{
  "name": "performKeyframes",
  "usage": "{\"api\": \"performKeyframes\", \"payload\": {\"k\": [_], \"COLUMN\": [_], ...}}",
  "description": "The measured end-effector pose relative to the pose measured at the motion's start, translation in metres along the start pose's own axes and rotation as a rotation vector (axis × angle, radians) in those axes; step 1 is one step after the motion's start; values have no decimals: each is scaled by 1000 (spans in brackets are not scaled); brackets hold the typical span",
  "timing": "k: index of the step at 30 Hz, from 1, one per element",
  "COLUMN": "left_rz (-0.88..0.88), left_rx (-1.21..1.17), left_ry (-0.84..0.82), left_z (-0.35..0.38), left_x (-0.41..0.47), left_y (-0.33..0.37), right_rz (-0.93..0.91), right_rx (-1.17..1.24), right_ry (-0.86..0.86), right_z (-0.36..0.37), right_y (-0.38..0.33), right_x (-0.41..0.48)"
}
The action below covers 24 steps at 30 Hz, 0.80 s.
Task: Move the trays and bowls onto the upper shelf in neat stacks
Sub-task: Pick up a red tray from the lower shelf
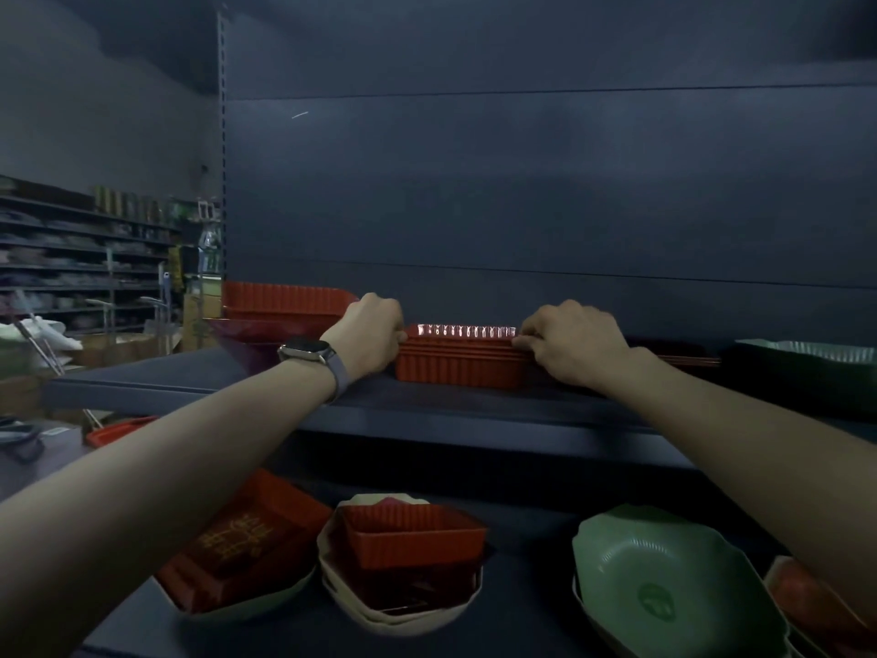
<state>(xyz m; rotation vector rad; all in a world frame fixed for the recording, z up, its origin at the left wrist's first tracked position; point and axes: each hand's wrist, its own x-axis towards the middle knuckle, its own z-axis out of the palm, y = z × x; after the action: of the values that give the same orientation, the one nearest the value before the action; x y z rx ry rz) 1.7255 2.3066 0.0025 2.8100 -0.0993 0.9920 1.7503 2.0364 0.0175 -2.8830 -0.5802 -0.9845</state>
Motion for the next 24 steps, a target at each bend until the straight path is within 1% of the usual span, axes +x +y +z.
{"api": "performKeyframes", "payload": {"k": [5,11,17,24], "left_rz": [-13,-42,-51,-11], "left_rx": [-1,11,-81,-227], "left_ry": [-12,47,64,143], "left_z": [-1,-14,-29,-51], "left_x": [-6,-25,-48,-88], "left_y": [-1,20,39,54], "right_rz": [-33,-44,-61,-98], "right_rx": [-8,57,193,441], "right_ry": [-24,83,140,201], "right_z": [-1,1,-3,-13], "right_y": [1,-1,-12,-36], "right_x": [-7,-18,-37,-56]}}
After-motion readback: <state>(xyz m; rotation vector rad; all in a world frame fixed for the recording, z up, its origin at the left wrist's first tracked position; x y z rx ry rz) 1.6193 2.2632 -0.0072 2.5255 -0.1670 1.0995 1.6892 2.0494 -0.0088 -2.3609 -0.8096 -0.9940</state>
